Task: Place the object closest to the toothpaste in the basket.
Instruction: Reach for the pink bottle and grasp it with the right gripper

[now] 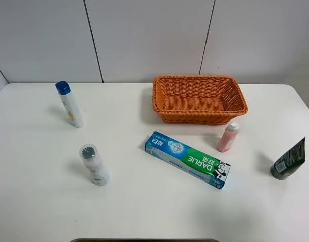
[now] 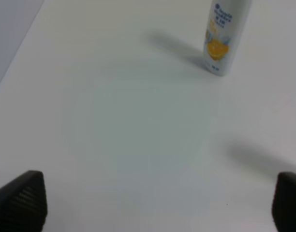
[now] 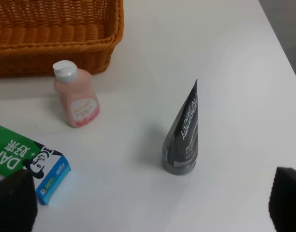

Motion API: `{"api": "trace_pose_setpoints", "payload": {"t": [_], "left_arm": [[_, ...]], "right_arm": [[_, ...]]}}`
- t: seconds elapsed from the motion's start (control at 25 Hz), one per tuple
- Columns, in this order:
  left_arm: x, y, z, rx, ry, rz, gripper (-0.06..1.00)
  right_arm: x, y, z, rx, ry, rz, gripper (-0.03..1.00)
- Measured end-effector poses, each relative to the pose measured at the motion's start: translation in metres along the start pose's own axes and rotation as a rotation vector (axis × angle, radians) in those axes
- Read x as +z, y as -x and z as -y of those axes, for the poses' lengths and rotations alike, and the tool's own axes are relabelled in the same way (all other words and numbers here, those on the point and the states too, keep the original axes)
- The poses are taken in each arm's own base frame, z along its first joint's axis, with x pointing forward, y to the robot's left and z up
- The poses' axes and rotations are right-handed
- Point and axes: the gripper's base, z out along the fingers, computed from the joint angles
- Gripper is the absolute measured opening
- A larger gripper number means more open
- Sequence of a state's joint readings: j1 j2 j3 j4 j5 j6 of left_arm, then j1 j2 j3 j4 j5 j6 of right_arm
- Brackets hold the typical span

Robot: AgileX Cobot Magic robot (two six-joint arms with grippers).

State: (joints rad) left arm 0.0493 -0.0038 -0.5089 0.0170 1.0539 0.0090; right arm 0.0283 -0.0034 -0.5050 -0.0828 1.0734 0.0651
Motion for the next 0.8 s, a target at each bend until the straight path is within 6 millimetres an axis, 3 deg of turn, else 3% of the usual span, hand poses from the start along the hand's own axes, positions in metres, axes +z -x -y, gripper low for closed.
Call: {"api": "trace_pose_setpoints", "payload": {"t": [0.6, 0.8], "left_arm": [[0.0, 0.0, 0.0, 0.0, 0.0, 0.0, 0.94], [0.0, 0.0, 0.0, 0.0, 0.0, 0.0, 0.94]], "right_arm": [[-0.001, 0.001, 0.0, 0.006, 0.006, 0.006, 0.99], [-0.014, 0.029, 0.0, 0.064, 0.007, 0.03, 0.99]]}}
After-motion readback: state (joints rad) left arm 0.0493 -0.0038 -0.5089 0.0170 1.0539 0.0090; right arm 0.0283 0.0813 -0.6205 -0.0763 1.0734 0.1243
